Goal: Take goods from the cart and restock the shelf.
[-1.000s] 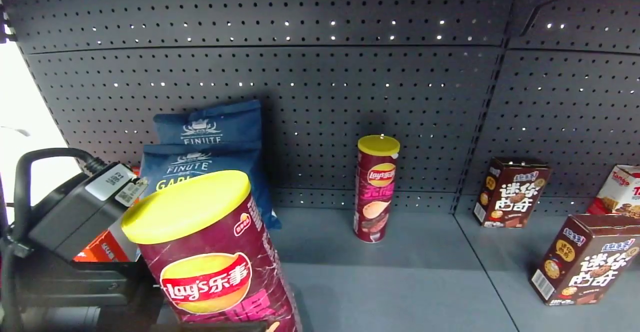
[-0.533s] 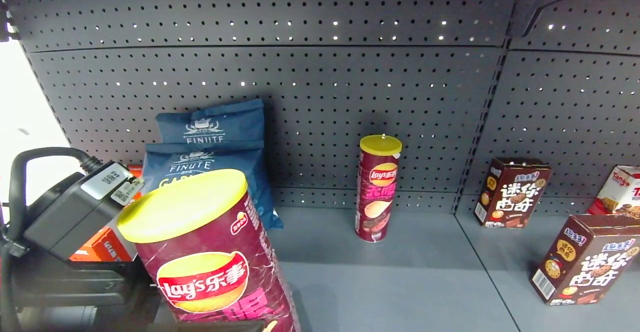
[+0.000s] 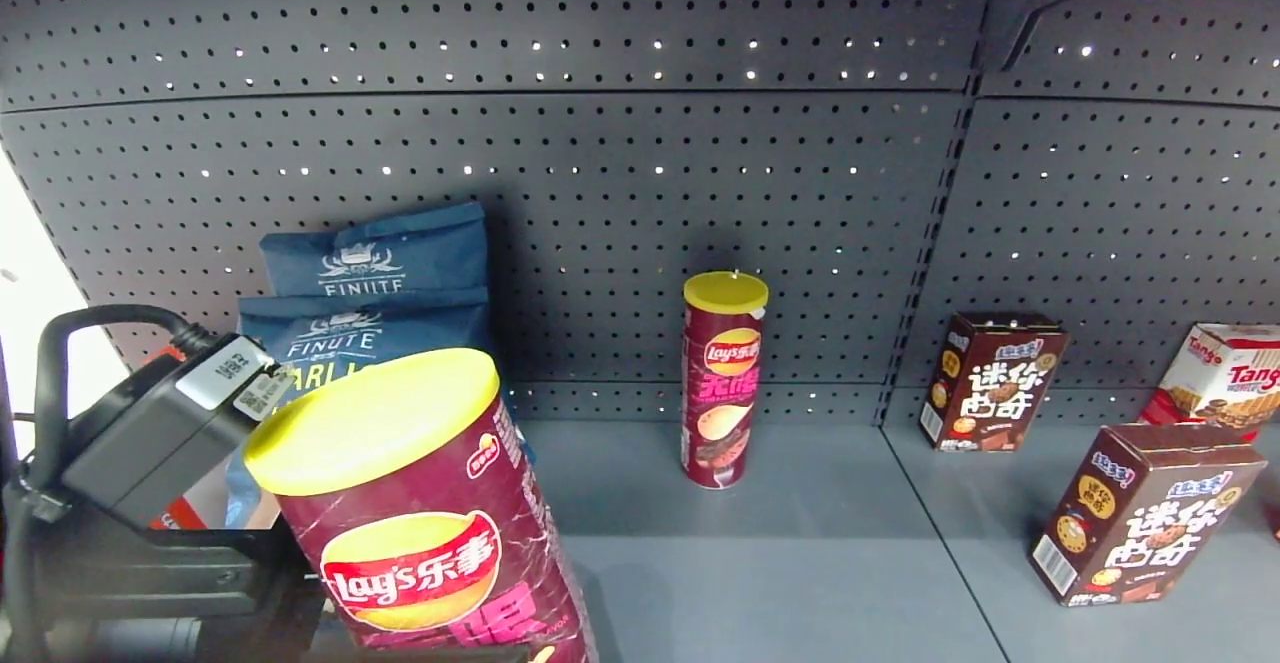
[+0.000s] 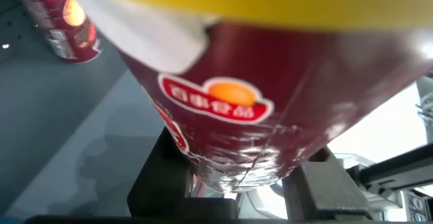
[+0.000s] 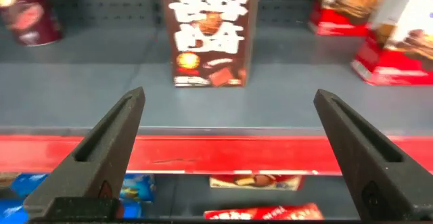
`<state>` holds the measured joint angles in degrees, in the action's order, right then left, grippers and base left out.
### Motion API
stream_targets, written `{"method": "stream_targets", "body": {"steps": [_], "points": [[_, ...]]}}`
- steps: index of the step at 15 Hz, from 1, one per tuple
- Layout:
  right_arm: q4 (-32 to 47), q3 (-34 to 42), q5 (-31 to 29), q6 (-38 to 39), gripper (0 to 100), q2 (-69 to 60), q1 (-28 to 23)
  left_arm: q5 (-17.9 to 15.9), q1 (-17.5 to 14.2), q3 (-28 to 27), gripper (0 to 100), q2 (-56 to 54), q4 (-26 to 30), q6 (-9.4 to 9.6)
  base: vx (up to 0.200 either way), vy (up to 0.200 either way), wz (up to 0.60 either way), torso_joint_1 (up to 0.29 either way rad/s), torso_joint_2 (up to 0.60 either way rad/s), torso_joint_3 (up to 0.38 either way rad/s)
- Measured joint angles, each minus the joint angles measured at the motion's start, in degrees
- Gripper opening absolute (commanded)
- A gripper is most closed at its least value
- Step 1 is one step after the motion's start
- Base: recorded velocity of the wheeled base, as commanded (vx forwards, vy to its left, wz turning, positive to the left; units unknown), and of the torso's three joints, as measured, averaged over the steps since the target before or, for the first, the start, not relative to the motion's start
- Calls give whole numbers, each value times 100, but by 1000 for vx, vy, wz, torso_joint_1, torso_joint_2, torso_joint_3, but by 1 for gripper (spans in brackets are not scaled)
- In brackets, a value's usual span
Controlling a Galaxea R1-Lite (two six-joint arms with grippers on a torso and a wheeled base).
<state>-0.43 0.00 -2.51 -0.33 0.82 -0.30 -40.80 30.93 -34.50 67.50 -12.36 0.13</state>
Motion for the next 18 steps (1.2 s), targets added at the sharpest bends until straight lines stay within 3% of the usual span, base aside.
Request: {"method": "stream_targets", "body": {"steps": [3, 5, 9, 12, 15, 18], "points": [[21, -204, -13, 284, 100, 166, -10, 24, -6, 44, 0, -5, 16, -4, 0, 0, 0, 0, 0, 0], [-1, -1097, 249, 533, 100, 703, 88, 22, 0, 140, 0, -5, -4, 2, 0, 0, 0, 0, 0, 0], [201, -3103, 1089, -658, 100, 2314, 540, 27, -1, 182, 0, -6, -17, -11, 0, 0, 0, 0, 0, 0], [327, -3732, 1529, -1223, 100, 3388, 1139, 29, 10, 182, 0, 2, -12, -13, 0, 0, 0, 0, 0, 0], [318, -3935, 1625, -1317, 100, 4402, 2097, 29, 2, 149, 0, 22, -12, -16, 0, 0, 0, 0, 0, 0], [29, -4179, 1649, -1302, 100, 5522, 2586, 35, -6, 146, 0, 35, -4, -21, 0, 0, 0, 0, 0, 0]]}}
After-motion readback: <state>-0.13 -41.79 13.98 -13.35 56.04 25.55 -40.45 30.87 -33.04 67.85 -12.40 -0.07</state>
